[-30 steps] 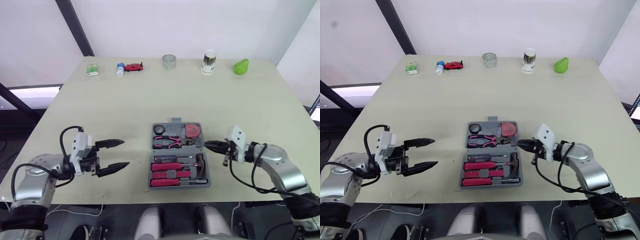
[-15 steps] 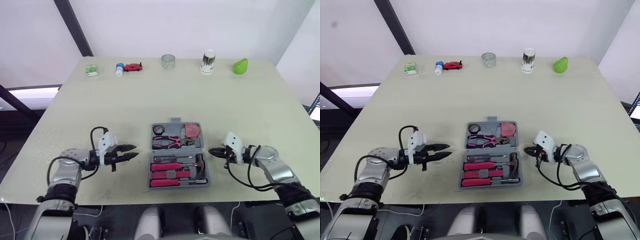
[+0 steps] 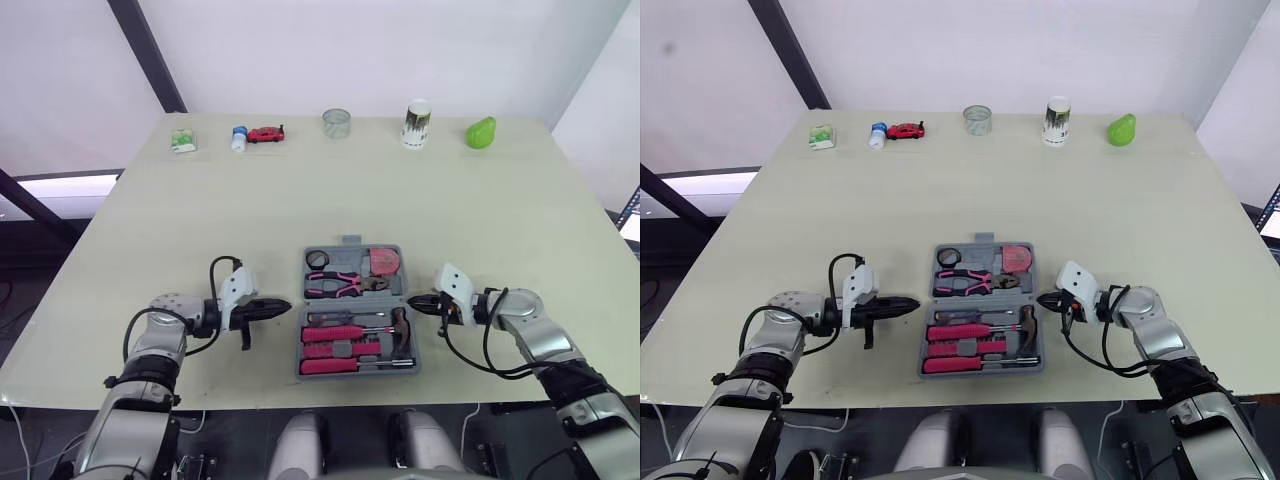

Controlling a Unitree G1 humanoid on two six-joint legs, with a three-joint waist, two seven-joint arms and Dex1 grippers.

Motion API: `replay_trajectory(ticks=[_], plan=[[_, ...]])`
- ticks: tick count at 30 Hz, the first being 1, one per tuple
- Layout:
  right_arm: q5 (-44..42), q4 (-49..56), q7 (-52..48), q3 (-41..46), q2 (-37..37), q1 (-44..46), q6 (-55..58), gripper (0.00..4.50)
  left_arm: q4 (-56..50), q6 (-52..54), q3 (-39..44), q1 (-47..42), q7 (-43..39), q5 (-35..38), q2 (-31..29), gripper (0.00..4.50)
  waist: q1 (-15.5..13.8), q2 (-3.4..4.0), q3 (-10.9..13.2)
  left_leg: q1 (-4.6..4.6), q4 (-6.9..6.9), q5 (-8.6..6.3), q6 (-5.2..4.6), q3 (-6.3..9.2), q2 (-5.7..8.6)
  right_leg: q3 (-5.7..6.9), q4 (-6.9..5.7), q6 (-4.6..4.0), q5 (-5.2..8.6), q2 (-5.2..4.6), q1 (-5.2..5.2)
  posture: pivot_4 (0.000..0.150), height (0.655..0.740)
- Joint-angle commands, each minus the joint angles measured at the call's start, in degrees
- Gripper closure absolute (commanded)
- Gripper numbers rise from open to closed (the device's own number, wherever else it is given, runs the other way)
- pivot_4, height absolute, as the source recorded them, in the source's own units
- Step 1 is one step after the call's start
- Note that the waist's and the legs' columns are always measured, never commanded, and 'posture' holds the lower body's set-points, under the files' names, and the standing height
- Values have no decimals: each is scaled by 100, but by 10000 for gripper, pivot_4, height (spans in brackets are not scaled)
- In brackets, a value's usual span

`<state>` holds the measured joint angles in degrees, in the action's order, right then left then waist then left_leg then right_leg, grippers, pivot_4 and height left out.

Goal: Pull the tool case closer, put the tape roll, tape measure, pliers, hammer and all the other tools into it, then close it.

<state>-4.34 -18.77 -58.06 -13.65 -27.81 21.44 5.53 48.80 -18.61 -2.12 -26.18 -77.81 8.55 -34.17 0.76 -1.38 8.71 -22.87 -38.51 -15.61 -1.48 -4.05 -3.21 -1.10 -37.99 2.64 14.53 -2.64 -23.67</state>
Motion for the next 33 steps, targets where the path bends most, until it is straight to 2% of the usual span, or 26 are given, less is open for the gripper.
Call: replay_trajectory(ticks=[1, 21, 33], plan=[[18, 192, -13, -26, 34, 6, -86, 45000, 59, -74, -46, -51, -129, -25, 62, 43993, -2, 0, 0, 0, 0, 0, 0, 0, 0, 0, 0, 0, 0, 0, 0, 1500, 7400], [153, 295, -31, -90, 145, -20, -99, 45000, 703, -102, -387, -758, -454, -434, 590, 43993, -17, 1, -1, 0, -3, 0, 0, 1, 2, 1, 0, 1, 0, 0, 3, 1500, 7400], [-45, 802, -265, -11, -1, -317, 251, 45000, 340, 64, -441, -590, -589, -424, 711, 43993, -29, 1, -1, -2, -3, 0, 0, 2, 3, 1, 2, 1, 0, -1, 3, 1500, 7400]])
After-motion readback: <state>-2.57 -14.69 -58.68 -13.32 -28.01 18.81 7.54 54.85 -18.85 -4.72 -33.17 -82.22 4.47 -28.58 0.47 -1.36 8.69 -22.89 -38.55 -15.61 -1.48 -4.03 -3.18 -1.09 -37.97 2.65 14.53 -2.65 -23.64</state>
